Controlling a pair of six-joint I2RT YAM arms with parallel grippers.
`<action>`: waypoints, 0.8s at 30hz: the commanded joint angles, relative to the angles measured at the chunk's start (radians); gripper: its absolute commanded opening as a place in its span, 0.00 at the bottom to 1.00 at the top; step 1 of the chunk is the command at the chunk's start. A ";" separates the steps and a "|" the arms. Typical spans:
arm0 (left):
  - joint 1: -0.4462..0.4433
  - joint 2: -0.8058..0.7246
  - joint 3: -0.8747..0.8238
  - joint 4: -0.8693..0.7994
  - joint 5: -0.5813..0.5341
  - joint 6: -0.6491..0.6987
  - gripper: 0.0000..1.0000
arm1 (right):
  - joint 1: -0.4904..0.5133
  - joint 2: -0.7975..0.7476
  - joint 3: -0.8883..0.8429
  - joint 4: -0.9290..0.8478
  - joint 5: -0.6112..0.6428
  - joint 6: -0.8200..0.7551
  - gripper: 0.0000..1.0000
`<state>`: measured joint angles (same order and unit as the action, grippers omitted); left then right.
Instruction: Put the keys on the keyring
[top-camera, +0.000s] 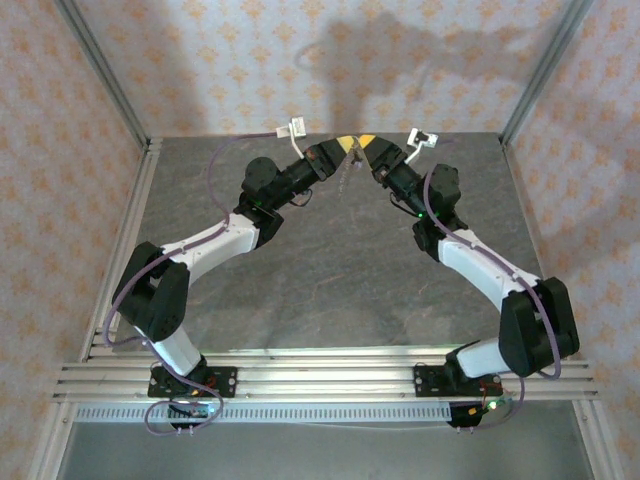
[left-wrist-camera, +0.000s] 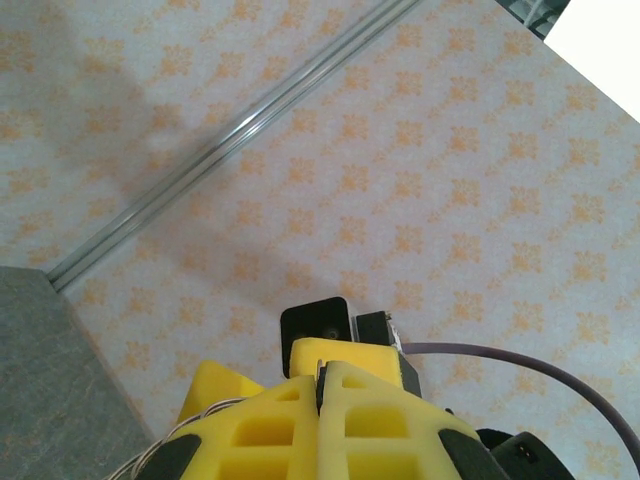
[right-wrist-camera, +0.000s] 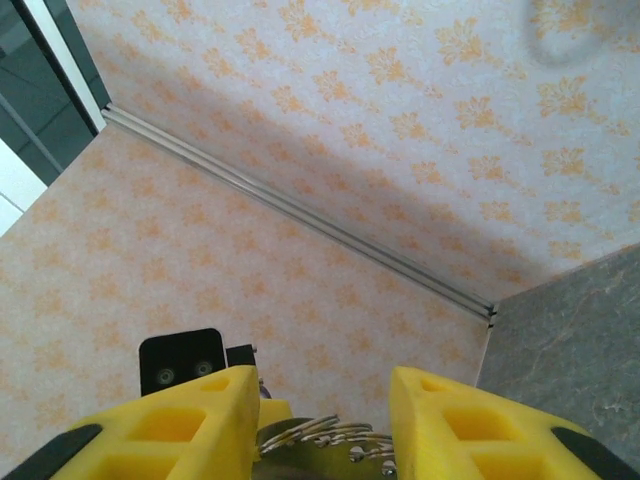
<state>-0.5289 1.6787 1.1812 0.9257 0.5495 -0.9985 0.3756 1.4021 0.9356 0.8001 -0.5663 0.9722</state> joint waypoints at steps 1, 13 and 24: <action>-0.002 -0.006 0.033 0.015 -0.015 -0.011 0.00 | 0.012 -0.002 0.027 0.098 0.010 0.018 0.38; 0.000 0.005 0.028 0.020 -0.032 -0.022 0.00 | 0.014 -0.047 -0.015 0.096 0.028 -0.003 0.39; -0.002 0.009 0.030 0.022 -0.036 -0.025 0.00 | 0.034 -0.019 -0.004 0.106 0.008 -0.004 0.36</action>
<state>-0.5293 1.6829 1.1812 0.9234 0.5327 -1.0206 0.4011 1.3792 0.9192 0.8539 -0.5415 0.9833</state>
